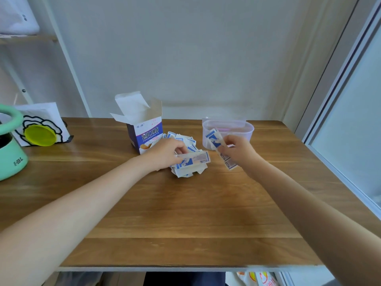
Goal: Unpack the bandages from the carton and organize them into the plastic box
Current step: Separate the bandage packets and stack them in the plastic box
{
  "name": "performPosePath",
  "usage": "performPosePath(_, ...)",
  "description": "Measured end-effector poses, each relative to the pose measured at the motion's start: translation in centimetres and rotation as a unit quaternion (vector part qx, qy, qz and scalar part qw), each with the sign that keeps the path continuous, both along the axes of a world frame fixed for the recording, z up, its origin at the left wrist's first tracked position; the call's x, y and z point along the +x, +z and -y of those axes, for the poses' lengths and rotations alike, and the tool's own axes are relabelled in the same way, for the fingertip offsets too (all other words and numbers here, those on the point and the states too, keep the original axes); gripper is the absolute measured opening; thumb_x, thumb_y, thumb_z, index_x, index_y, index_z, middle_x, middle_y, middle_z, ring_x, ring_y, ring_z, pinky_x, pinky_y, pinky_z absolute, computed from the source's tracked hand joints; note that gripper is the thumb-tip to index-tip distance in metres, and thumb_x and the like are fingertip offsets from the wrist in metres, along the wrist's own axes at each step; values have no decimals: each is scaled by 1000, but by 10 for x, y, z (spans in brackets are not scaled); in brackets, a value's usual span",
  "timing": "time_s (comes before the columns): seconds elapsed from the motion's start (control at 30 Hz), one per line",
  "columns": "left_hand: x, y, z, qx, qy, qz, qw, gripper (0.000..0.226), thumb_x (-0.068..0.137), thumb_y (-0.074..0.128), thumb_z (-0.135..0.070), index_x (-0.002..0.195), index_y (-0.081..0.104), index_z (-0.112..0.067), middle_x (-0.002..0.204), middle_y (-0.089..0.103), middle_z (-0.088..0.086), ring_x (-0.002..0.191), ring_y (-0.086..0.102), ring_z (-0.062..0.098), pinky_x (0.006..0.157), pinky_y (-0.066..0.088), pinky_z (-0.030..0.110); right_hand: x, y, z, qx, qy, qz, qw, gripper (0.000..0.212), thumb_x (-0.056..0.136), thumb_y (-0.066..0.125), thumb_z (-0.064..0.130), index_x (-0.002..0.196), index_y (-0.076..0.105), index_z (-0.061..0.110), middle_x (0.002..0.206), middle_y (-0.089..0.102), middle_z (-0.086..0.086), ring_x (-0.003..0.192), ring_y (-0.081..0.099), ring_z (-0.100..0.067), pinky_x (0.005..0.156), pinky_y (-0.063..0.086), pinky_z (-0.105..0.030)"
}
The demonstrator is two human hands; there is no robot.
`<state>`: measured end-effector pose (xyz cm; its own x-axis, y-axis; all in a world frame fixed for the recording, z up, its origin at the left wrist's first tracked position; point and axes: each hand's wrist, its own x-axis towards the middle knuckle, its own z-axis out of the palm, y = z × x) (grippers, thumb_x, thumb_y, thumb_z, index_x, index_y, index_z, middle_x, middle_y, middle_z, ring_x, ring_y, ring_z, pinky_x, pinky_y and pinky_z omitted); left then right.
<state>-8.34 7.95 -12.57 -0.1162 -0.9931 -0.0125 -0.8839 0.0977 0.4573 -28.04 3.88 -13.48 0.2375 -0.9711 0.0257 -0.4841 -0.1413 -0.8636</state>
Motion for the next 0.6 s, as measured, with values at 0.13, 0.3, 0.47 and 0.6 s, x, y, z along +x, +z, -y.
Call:
performPosePath(0.13,1,2,3,16,50,-66,996,24,88,60,-12,112,62,-15,112,66,3,93,58,9,82,50,25,0,5,-2,81,26,88,992,26,91,54,10,117,58,10,106,63,-3,101,60,-23,86,50,-35)
performPosePath(0.3,-3,9,7,5,37,-111,993,23,87,63,-20,109,66,-14,109,67,1,93,58,7,83,49,25,1,11,0,46,98,-24,994,11,92,54,14,99,63,15,105,66,-8,92,61,-23,76,51,-31)
performPosePath(0.47,-20,10,13,32,10,-105,994,17,86,63,-13,101,70,-13,99,71,4,84,63,8,73,49,17,7,12,-1,-108,191,-229,949,14,90,55,12,100,64,12,94,62,-2,87,54,-20,72,43,-25)
performPosePath(0.6,-28,9,16,60,7,-143,988,23,89,60,-17,112,65,-17,98,68,-2,75,58,-4,56,41,8,-4,8,5,-112,131,-247,954,22,91,55,11,113,57,13,97,59,-2,86,57,-19,71,48,-26)
